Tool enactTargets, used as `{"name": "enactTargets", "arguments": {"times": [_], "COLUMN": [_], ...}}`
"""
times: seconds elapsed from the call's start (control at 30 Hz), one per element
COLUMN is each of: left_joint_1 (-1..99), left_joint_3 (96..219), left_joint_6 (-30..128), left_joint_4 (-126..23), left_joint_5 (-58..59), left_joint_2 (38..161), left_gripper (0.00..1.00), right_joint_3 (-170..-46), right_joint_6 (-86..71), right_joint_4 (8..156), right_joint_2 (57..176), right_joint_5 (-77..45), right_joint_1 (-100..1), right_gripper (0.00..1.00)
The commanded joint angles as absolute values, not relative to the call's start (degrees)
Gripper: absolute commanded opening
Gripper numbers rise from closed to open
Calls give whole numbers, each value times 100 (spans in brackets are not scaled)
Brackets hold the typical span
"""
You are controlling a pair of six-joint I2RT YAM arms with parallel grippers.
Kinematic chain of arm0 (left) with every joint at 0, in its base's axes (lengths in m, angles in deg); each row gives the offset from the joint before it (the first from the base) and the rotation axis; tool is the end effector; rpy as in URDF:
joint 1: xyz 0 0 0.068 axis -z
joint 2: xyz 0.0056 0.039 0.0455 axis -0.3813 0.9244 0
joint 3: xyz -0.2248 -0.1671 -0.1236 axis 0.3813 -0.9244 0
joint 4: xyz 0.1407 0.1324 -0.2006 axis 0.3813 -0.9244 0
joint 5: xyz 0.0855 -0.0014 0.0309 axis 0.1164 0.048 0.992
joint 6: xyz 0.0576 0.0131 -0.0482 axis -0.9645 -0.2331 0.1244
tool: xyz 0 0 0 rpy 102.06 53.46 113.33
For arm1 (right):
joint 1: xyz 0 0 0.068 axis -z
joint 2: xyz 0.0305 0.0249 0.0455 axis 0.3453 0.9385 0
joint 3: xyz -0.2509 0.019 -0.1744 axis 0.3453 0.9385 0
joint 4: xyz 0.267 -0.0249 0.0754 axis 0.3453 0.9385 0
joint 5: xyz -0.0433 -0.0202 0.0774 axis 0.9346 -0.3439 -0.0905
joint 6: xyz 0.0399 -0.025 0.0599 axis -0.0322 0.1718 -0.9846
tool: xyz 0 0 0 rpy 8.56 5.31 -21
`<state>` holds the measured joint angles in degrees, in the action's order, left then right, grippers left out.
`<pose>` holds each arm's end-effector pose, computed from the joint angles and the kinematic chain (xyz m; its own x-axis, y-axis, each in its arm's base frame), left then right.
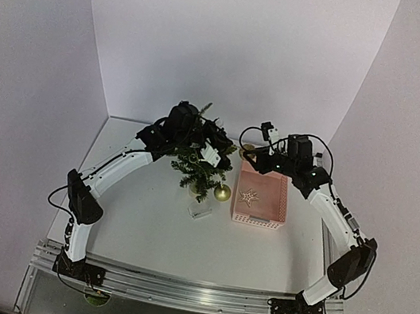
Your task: Decorate the small christmas tree
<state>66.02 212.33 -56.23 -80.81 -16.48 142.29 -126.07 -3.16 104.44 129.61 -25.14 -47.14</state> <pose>0.3687 -0.3892 0.4377 0.9287 0.3626 -0.0774 0.1711 -0.2341 0.9570 0.3735 0.2104 0.4170 -0.3779 -0.1478 -0.9140 -0.6523 0.7431 0.1495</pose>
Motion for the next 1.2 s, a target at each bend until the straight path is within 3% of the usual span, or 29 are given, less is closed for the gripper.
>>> {"name": "enactTargets", "arguments": {"times": [0.0,1.17], "left_joint_1": [6612,6610], "left_joint_3": [21253,21269], "left_joint_6": [-5713,-5811], "left_joint_4": [-8158,-8708], "left_joint_5": [-1659,-1708], "left_joint_2": [14265,14172], "left_gripper": [0,0], "right_joint_3": [-12583,-11816], "right_joint_6": [-264,-125], "right_joint_4": [10268,10043], "right_joint_2": [12985,12463], "right_joint_5": [-2535,-2423], "right_joint_1": [-4728,-4941], "right_gripper": [6,5]}}
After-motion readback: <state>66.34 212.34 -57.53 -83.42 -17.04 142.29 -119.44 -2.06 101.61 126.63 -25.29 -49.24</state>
